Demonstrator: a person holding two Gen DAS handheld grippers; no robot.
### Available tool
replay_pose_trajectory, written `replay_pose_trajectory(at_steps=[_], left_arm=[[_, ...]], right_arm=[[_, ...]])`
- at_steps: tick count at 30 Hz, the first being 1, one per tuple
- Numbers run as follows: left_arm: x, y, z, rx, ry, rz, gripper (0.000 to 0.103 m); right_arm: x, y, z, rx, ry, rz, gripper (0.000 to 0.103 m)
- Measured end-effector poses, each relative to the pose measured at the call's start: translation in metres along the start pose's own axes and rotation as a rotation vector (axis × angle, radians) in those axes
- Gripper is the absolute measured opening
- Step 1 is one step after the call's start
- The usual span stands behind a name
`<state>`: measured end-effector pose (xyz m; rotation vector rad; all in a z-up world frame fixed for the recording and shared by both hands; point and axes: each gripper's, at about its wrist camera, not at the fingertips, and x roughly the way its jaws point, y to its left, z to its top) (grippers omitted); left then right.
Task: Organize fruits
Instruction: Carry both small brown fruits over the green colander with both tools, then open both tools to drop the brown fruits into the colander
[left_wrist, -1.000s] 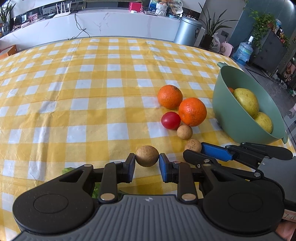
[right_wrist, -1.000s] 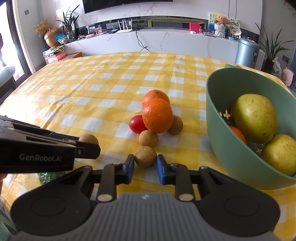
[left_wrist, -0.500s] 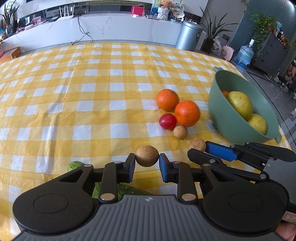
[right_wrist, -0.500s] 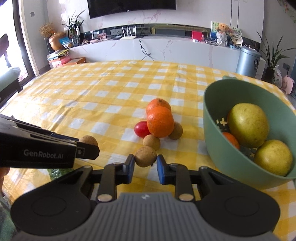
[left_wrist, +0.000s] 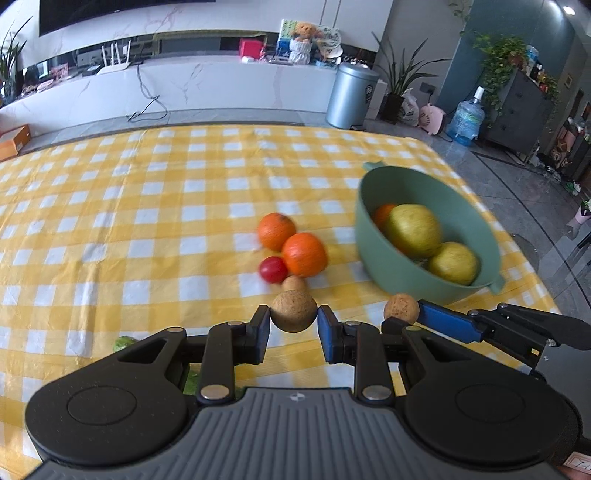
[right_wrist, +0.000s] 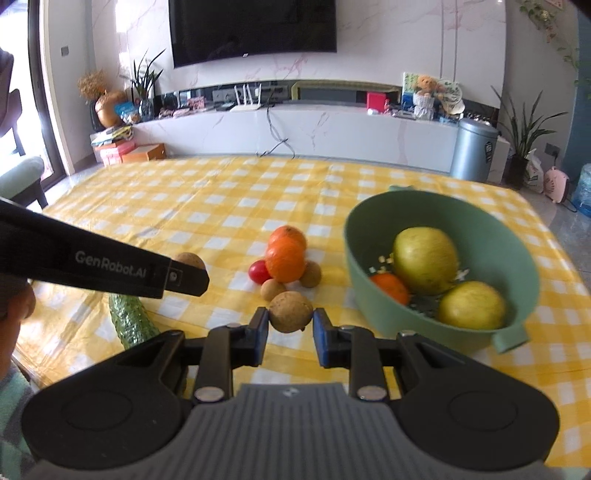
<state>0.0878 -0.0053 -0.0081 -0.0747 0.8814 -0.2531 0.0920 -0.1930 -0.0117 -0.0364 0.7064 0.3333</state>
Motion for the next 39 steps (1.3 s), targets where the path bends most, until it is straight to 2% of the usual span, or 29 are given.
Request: replay_pose_trajectory(at_steps=[9, 16, 23, 31, 39], left_arm=[[-0.008, -0.042, 0.009, 0.057, -0.038, -0.035, 0.031], [-0.001, -0.077, 0.022, 0.107, -0.056, -0.081, 0.031], [0.013, -0.110, 0.036, 0.156, -0.066, -0.116, 0.031], [0.034, -0.124, 0.050, 0.166, -0.042, -0.128, 0.031], [0.065, -0.123, 0.055, 0.155, 0.020, -0.107, 0.031]], right_arm=[[-0.044, -0.035, 0.006, 0.019, -0.106, -0.104, 0.022], [-0.059, -0.072, 0.009, 0.066, -0.130, -0.179, 0.022], [-0.060, -0.092, 0.016, 0.045, -0.145, -0.224, 0.022], [-0.042, -0.108, 0.027, -0.004, -0.114, -0.256, 0.022], [-0.014, -0.130, 0.032, -0.019, -0.035, -0.255, 0.022]])
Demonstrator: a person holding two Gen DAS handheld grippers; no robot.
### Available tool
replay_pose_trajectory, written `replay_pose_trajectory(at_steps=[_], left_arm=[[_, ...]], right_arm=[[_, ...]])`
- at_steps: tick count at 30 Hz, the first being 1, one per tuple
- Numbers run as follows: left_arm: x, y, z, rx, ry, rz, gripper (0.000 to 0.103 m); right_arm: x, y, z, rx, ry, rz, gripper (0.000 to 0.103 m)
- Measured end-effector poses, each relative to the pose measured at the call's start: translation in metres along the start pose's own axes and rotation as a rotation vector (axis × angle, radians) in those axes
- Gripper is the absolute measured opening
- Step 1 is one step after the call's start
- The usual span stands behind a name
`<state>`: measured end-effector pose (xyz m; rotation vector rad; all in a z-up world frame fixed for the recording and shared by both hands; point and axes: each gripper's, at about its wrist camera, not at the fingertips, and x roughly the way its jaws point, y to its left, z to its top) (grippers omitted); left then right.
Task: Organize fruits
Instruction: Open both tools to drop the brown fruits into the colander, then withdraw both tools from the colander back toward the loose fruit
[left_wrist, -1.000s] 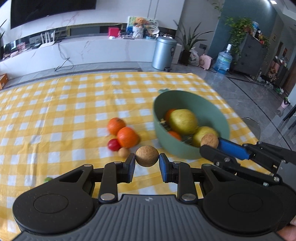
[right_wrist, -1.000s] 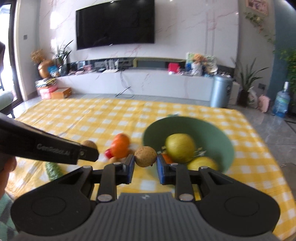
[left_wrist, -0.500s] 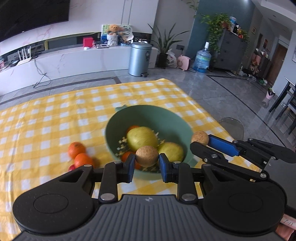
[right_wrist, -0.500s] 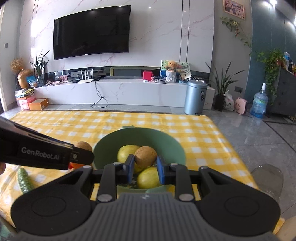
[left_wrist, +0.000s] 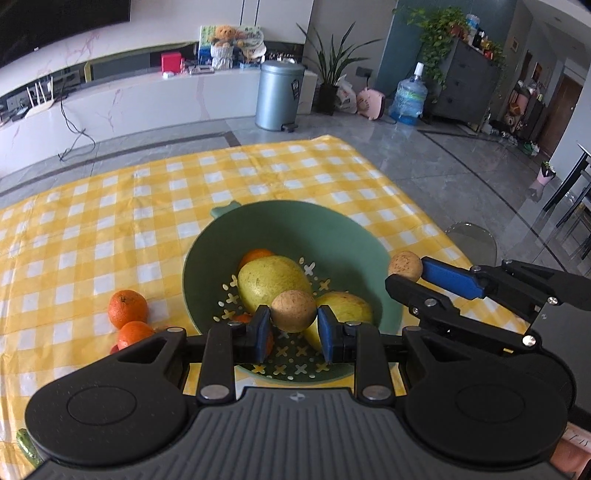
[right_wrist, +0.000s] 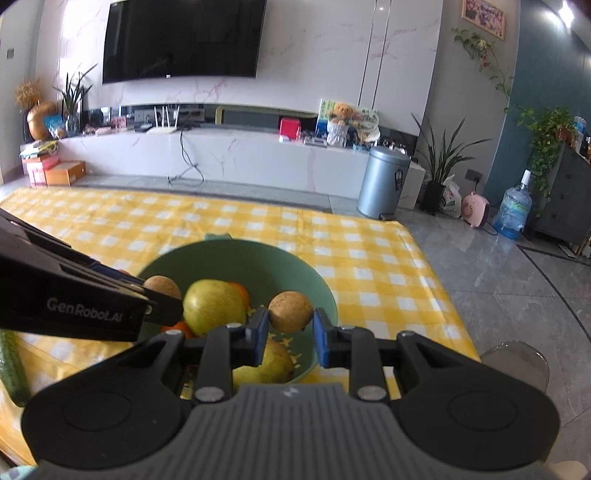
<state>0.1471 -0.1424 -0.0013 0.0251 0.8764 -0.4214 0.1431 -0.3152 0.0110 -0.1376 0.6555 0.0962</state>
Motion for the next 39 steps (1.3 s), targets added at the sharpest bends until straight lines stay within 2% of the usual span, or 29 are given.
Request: replay_pose_trajectory(at_steps=[11, 24, 30, 35, 39], left_arm=[[0.027, 0.002, -0.001, 0.009, 0.062, -0.010, 0.031], [0.045, 0.007, -0.004, -0.009, 0.116, -0.021, 0.031], [0.050, 0.013, -0.005, -0.038, 0.136, -0.040, 0.031], [0.047, 0.010, -0.005, -0.026, 0.125, -0.023, 0.031], [0.042, 0.010, -0.003, -0.024, 0.118, -0.024, 0.036]], right_arm=[[0.032, -0.004, 0.004, -0.018, 0.103, 0.029, 0.022], [0.050, -0.006, 0.002, -0.015, 0.183, 0.050, 0.022], [0.052, -0.002, 0.002, -0.032, 0.195, 0.049, 0.023], [0.051, -0.001, 0.004, -0.042, 0.192, 0.045, 0.023], [0.049, -0.003, 0.005, -0.031, 0.191, 0.049, 0.025]])
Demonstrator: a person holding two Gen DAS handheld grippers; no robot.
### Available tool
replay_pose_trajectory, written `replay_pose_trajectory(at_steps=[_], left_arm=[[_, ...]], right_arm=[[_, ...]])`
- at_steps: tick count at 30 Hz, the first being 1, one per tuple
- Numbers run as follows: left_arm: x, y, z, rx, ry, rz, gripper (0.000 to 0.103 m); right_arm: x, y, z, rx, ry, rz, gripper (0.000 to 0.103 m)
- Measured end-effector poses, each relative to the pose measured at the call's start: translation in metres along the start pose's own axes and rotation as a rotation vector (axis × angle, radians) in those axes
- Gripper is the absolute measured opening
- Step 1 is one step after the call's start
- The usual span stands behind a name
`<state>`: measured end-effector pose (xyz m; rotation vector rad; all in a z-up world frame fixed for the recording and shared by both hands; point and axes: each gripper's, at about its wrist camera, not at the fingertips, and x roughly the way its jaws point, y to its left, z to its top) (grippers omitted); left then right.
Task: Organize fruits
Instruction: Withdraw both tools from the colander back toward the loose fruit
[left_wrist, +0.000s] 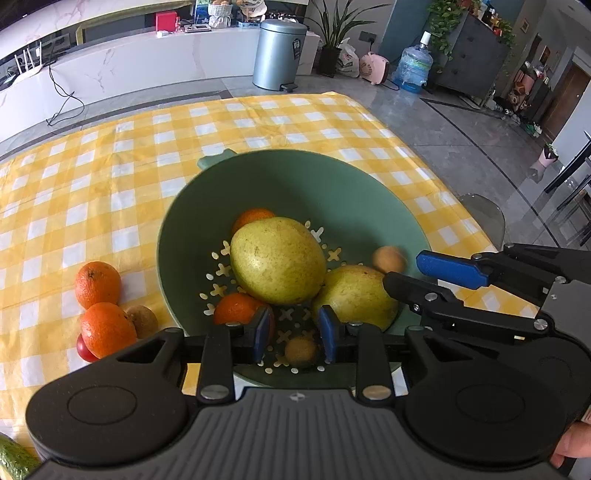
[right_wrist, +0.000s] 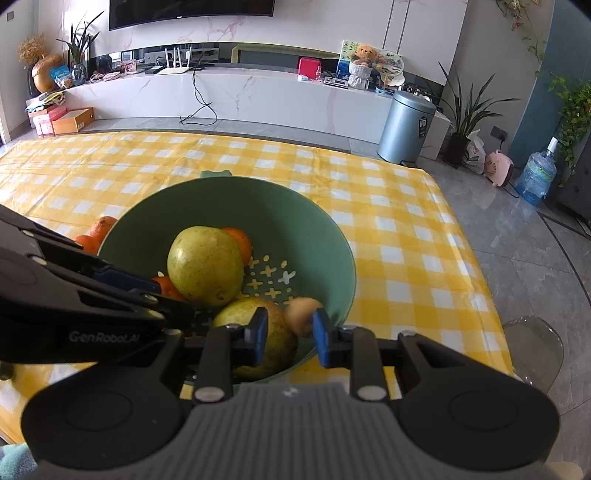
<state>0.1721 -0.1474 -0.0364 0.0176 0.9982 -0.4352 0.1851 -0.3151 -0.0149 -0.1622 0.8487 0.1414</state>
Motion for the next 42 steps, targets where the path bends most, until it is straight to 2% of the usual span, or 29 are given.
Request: replay_pose_trajectory(at_steps=[6, 14, 17, 20, 24, 32, 38, 42], left_arm=[[-0.017, -0.001, 0.001, 0.020, -0.043, 0.024, 0.039], [-0.051, -0.002, -0.004, 0.050, -0.107, 0.085, 0.040], [-0.063, -0.001, -0.006, 0.065, -0.130, 0.107, 0.043], [-0.073, 0.001, -0.010, 0.074, -0.142, 0.127, 0.043], [-0.085, 0.006, -0.016, 0.094, -0.155, 0.158, 0.043], [-0.105, 0.029, -0.028, 0.080, -0.158, 0.186, 0.043], [-0.115, 0.052, -0.036, 0.041, -0.163, 0.179, 0.043], [-0.114, 0.071, -0.044, 0.016, -0.163, 0.166, 0.043]], right_arm=[[-0.010, -0.001, 0.001, 0.009, -0.032, -0.007, 0.037], [-0.031, 0.004, -0.001, 0.068, -0.104, -0.007, 0.062], [-0.039, 0.008, -0.003, 0.098, -0.130, 0.001, 0.062], [-0.045, 0.016, -0.007, 0.123, -0.154, 0.003, 0.068], [-0.053, 0.028, -0.012, 0.141, -0.184, 0.021, 0.068], [-0.067, 0.061, -0.018, 0.103, -0.258, 0.048, 0.068], [-0.070, 0.087, -0.021, 0.059, -0.284, 0.078, 0.068], [-0.067, 0.100, -0.022, 0.054, -0.271, 0.104, 0.068]])
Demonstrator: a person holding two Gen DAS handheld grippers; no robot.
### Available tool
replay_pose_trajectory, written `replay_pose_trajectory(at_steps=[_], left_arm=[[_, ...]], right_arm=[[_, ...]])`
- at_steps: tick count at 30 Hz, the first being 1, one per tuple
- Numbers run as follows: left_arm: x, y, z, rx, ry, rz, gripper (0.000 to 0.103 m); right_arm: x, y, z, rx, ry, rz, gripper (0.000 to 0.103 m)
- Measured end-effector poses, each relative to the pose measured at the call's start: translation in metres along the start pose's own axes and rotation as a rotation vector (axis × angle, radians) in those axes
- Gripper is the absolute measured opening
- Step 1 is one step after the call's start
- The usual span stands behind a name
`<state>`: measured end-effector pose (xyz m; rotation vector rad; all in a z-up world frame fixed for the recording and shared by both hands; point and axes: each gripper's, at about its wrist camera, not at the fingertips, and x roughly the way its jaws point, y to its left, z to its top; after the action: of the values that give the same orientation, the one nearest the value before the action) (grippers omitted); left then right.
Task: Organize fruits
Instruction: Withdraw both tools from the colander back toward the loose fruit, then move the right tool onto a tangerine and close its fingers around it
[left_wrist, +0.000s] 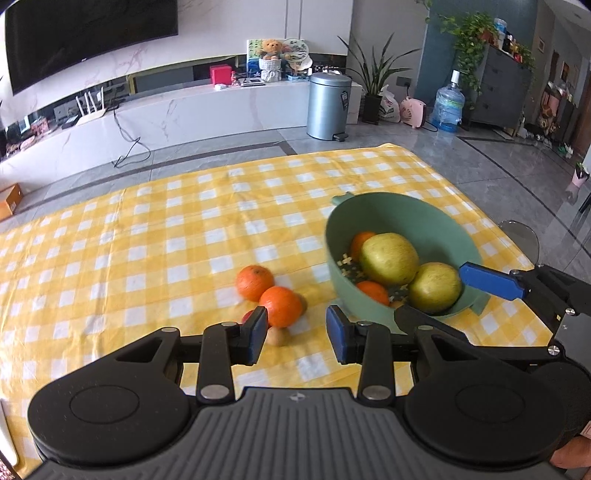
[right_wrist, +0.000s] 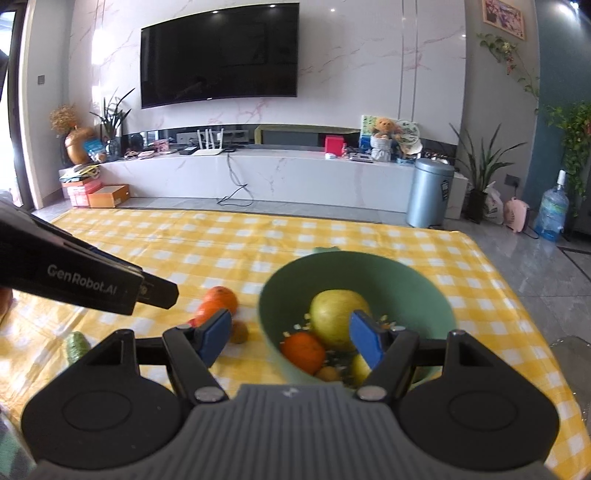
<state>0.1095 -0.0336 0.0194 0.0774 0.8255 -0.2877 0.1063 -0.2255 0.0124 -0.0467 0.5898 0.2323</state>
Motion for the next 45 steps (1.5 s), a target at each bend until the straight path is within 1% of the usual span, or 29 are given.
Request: replay_pose_trajectory(at_steps=[3, 5, 8, 9, 10, 16, 19, 22, 24, 30, 31, 33, 36, 38, 42, 45], left_arm=[[0.004, 0.013, -0.006, -0.021, 0.001, -0.009, 0.043], [0.006, 0.021, -0.010, -0.039, 0.002, -0.022, 0.043], [0.010, 0.031, -0.014, -0.053, -0.002, -0.037, 0.043], [0.012, 0.033, -0.015, -0.056, -0.002, -0.040, 0.043], [0.013, 0.035, -0.017, -0.059, -0.001, -0.042, 0.043], [0.023, 0.043, -0.023, -0.061, 0.005, -0.057, 0.043], [0.028, 0.046, -0.026, -0.064, 0.019, -0.056, 0.043], [0.034, 0.051, -0.029, -0.075, 0.034, -0.062, 0.043], [0.037, 0.055, -0.031, -0.085, 0.042, -0.067, 0.043], [0.044, 0.065, -0.037, -0.114, 0.055, -0.090, 0.043], [0.045, 0.067, -0.039, -0.119, 0.054, -0.095, 0.043], [0.045, 0.069, -0.041, -0.129, 0.050, -0.108, 0.043], [0.047, 0.072, -0.045, -0.141, 0.048, -0.137, 0.043], [0.050, 0.073, -0.047, -0.145, 0.054, -0.147, 0.043], [0.059, 0.071, -0.049, -0.145, 0.077, -0.153, 0.043], [0.063, 0.068, -0.049, -0.145, 0.068, -0.147, 0.042]], right_arm=[[0.006, 0.010, -0.002, -0.020, 0.012, 0.011, 0.068], [0.010, 0.017, -0.004, -0.037, 0.018, 0.019, 0.065], [0.016, 0.026, -0.005, -0.061, 0.026, 0.023, 0.064], [0.018, 0.029, -0.006, -0.069, 0.027, 0.025, 0.061], [0.020, 0.031, -0.007, -0.079, 0.031, 0.026, 0.056], [0.031, 0.044, -0.010, -0.139, 0.033, 0.035, 0.048], [0.038, 0.052, -0.011, -0.169, 0.045, 0.036, 0.046], [0.045, 0.057, -0.014, -0.187, 0.063, 0.038, 0.040], [0.050, 0.059, -0.016, -0.195, 0.076, 0.038, 0.038], [0.065, 0.062, -0.016, -0.196, 0.104, 0.035, 0.036], [0.067, 0.063, -0.017, -0.195, 0.106, 0.033, 0.033], [0.071, 0.062, -0.017, -0.191, 0.115, 0.030, 0.030], [0.075, 0.061, -0.019, -0.183, 0.126, 0.023, 0.030], [0.078, 0.059, -0.020, -0.173, 0.136, 0.021, 0.028], [0.083, 0.057, -0.022, -0.155, 0.155, 0.020, 0.028], [0.086, 0.057, -0.023, -0.141, 0.161, 0.023, 0.027]])
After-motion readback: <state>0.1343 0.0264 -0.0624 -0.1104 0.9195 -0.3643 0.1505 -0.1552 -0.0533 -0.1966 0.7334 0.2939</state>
